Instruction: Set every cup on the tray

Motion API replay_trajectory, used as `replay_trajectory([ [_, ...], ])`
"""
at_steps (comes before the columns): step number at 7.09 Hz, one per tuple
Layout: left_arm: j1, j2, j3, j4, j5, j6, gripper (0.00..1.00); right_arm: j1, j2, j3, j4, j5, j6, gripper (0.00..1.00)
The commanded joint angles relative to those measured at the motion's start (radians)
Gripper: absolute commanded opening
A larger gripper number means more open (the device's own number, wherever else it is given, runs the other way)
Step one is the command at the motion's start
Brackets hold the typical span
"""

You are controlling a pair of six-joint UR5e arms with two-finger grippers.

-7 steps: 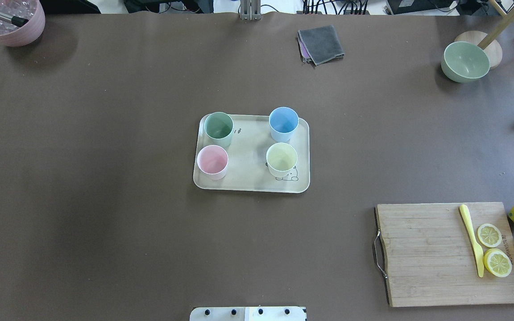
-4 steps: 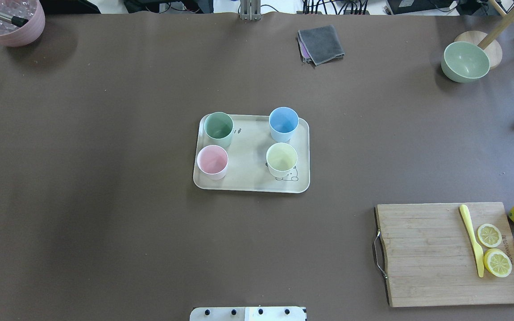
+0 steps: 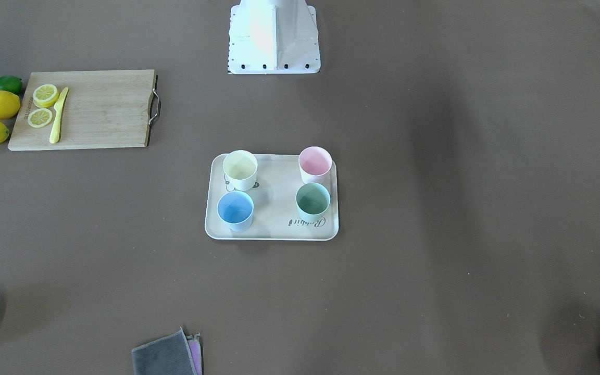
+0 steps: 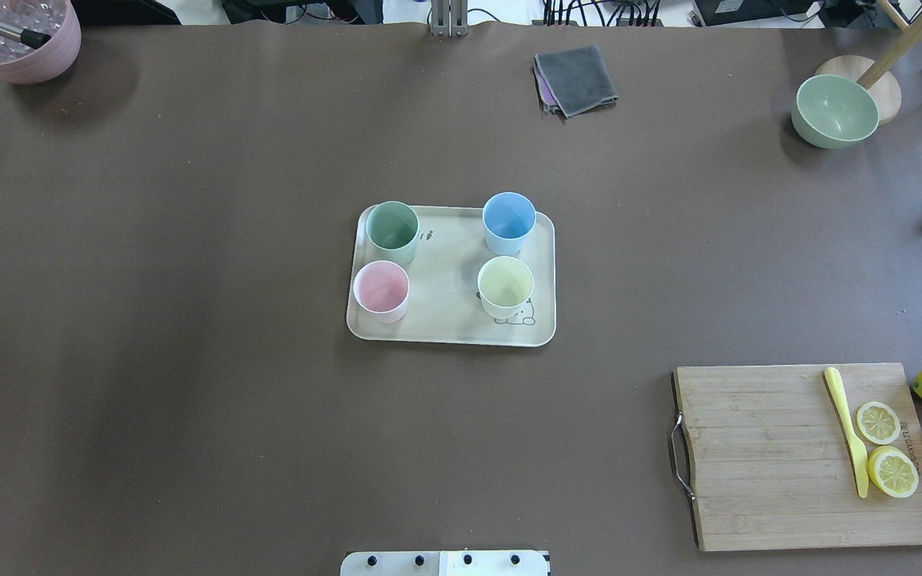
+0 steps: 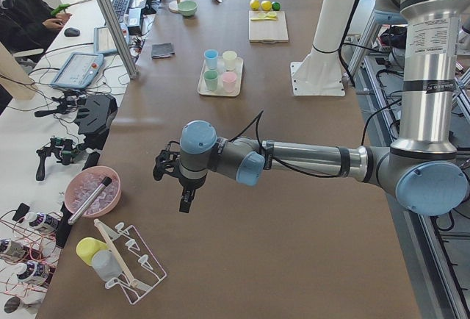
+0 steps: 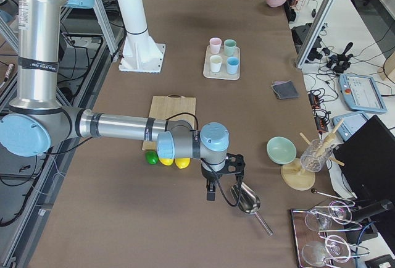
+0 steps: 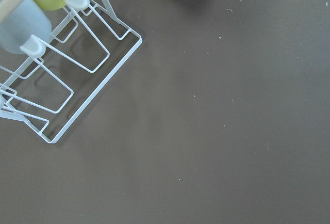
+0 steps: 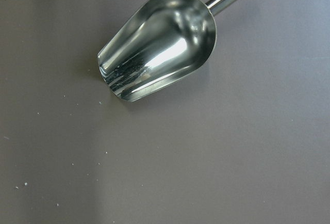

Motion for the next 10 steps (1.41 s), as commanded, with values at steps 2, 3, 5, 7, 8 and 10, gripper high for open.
replay_trajectory([
  [2,0.002,-0.02,-0.009,0.071,0.002,-0.003,0.97,-0.017,0.076,0.014,-0.06,0.035,0.075,1.0],
  [3,0.002,-0.043,-0.01,0.117,0.004,-0.003,0.97,-0.02,0.076,0.013,-0.06,0.067,0.076,1.0],
  [5,0.002,-0.043,-0.009,0.116,0.004,-0.002,0.97,-0.026,0.076,0.011,-0.052,0.071,0.078,1.0],
  [7,0.002,-0.045,-0.007,0.116,0.004,-0.002,0.97,-0.026,0.076,0.009,-0.052,0.068,0.076,1.0],
  [8,0.002,-0.046,-0.004,0.116,0.004,-0.002,0.97,-0.026,0.076,0.009,-0.052,0.066,0.076,1.0],
  [10,0.002,-0.043,-0.003,0.113,0.002,0.0,0.97,-0.026,0.073,0.009,-0.049,0.06,0.075,1.0],
])
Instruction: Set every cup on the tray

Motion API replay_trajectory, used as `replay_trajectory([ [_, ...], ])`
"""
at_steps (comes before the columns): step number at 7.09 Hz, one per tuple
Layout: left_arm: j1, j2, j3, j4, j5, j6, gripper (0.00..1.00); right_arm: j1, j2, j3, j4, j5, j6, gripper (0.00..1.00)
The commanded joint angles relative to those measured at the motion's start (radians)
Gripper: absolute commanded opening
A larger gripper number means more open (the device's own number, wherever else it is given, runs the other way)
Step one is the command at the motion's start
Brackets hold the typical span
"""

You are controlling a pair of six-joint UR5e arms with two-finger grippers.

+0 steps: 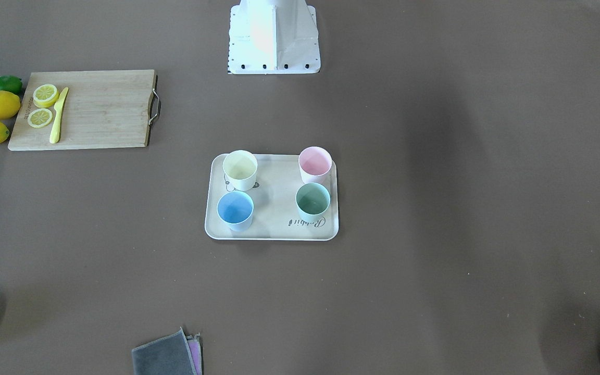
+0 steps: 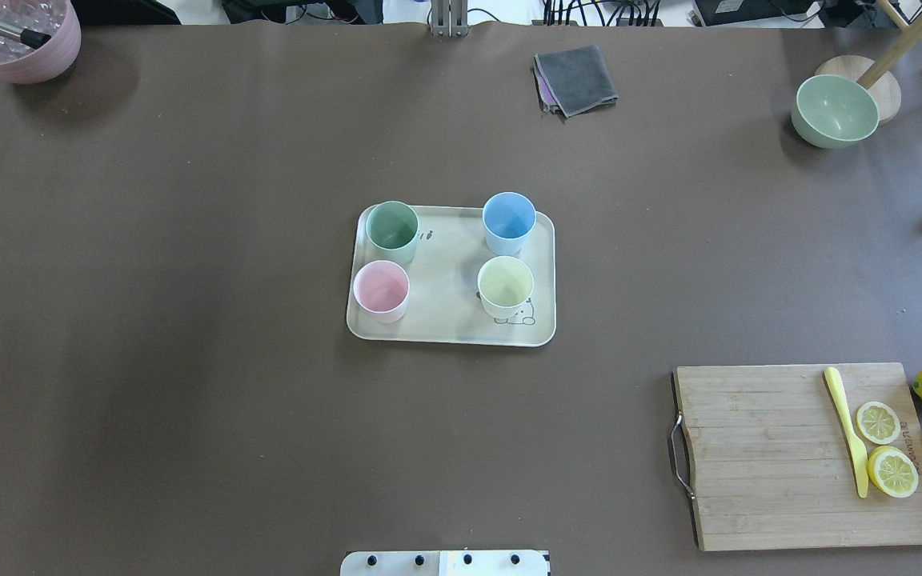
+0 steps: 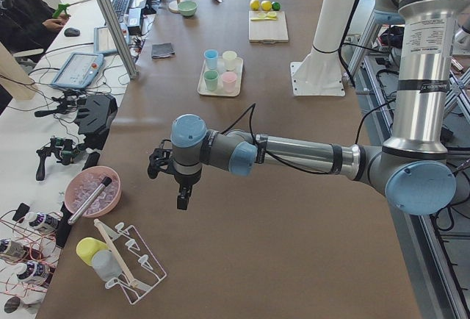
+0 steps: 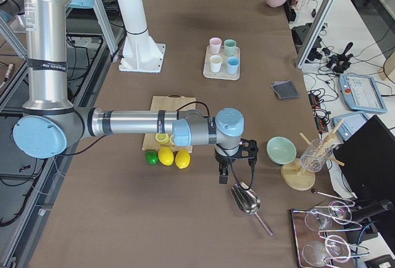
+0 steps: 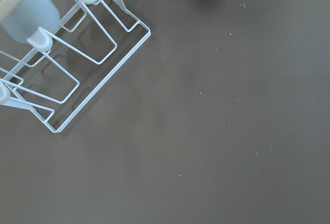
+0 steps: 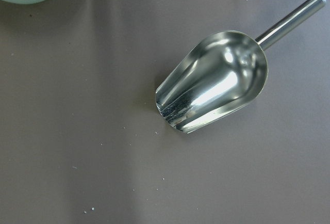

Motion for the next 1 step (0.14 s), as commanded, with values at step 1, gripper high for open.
replay_trajectory([
  [1,0.0,0.001,0.002,-0.002,-0.009,0.001,0.97,0.0,-0.002,0.002,0.002,0.002,-0.001,1.0],
])
